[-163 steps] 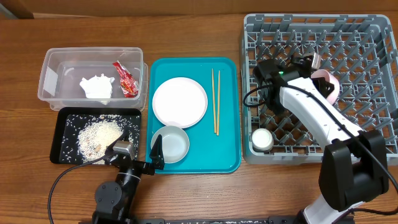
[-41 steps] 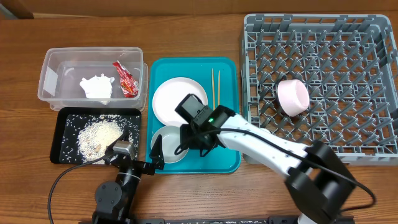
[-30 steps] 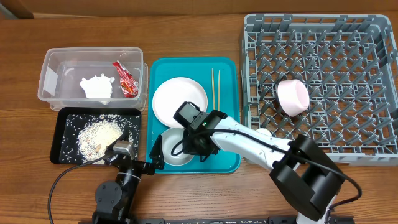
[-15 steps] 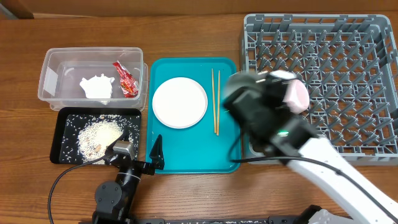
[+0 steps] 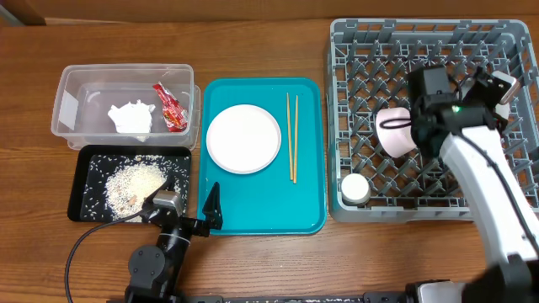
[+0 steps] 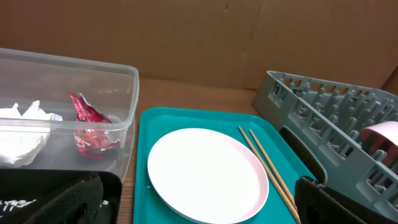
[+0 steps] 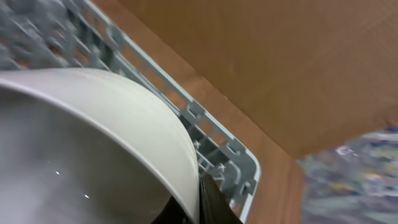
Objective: Sort waste into correct bins and load items into the dishwasher
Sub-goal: 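Carry grey bowl into dish rack and set it down with right gripper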
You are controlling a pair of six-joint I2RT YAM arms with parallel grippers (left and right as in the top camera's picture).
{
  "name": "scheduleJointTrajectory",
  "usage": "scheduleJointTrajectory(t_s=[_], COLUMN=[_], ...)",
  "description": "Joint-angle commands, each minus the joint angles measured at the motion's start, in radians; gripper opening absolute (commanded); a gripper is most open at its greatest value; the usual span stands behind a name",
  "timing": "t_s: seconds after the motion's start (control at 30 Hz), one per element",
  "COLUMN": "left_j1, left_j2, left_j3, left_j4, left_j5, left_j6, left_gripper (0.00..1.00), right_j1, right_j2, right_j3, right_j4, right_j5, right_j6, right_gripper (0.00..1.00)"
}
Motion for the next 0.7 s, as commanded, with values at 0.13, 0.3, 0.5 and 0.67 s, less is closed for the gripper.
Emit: scheduleJointTrajectory(t_s=[0.13,0.3,0.5,0.67], left_j1=[0.011,0.011,0.011,0.011], left_j2=[-0.01,-0.01,-0.01,-0.01], left_j3=[-0.004,-0.004,-0.004,-0.004], left_j4=[-0.001,-0.001,-0.001,-0.001], left_j5=[0.007,0.007,0.007,0.007], left_j6=[-0.011,-0.011,-0.011,-0.011], left_gripper=[1.0,1.0,1.0,1.0], right_j1=[-0.008,0.013,0.048,0.069], right_j2=[0.18,0.267,0.277,0.277], right_j3=[0.01,0.01,0.01,0.01], right_j4=[0.005,-0.009,-0.019,-0.055], right_j5=[0.048,0.038,0.038,0.003], right_j6=[-0.061,-0.062,-0.061,-0.057], right_gripper=[0.04,0.04,0.04,0.11])
